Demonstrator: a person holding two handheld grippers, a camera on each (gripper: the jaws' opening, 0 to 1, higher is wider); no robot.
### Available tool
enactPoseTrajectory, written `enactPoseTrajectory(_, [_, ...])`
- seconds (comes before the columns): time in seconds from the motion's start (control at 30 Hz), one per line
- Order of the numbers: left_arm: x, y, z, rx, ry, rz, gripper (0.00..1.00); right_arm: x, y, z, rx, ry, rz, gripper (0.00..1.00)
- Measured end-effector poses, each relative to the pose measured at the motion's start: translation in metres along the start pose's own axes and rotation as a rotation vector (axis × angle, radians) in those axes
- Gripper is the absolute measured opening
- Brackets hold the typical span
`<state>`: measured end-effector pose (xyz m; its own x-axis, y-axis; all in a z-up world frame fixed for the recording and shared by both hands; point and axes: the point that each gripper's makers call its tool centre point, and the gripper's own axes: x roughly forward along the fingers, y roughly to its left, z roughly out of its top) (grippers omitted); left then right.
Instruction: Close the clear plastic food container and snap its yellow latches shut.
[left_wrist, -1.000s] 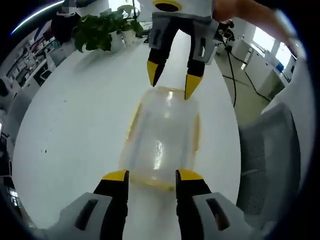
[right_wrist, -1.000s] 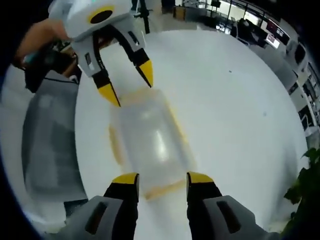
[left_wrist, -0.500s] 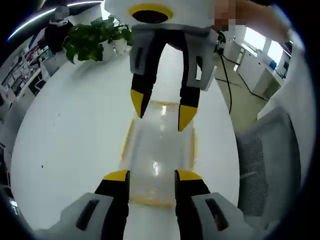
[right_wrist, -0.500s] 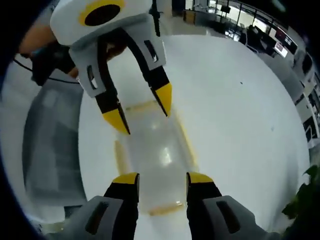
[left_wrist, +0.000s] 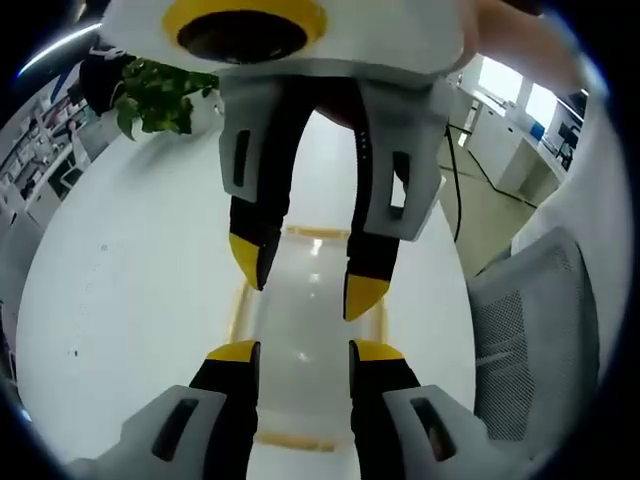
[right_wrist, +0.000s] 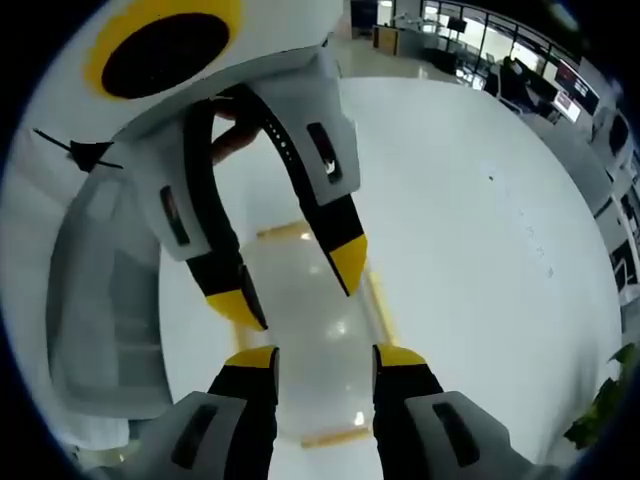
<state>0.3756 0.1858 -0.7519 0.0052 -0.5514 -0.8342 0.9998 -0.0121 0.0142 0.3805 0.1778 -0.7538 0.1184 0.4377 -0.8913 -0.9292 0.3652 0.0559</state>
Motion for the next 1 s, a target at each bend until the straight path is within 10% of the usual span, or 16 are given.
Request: enactPoseTrajectory(1.0, [0.005,-0.012,-0.004,-0.025,0.016,-0.029,0.45,0.005,-0.010,0.011,-0.022,-0.022,0.005,0.39])
